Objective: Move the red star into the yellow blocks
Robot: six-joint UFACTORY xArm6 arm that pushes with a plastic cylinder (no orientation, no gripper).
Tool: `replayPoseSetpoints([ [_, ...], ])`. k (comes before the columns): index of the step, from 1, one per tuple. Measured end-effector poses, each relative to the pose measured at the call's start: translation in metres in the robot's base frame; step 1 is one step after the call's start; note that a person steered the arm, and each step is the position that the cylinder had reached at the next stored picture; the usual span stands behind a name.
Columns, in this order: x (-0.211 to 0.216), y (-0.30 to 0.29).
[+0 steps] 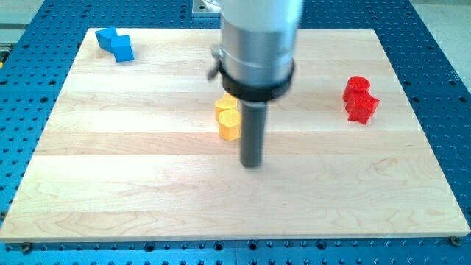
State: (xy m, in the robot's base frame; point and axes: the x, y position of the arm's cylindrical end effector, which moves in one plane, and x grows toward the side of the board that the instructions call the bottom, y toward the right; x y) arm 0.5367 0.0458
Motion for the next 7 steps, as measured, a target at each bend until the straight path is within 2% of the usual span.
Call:
replayPoseSetpoints([
  [1,-0.006,0.127],
  [2,-0.054,0.21],
  [3,-0.099,0.232],
  [4,-0.12,0.207],
  [5,-0.117,0.134],
  [6,-0.078,0.123],
  [7,-0.084,0.106],
])
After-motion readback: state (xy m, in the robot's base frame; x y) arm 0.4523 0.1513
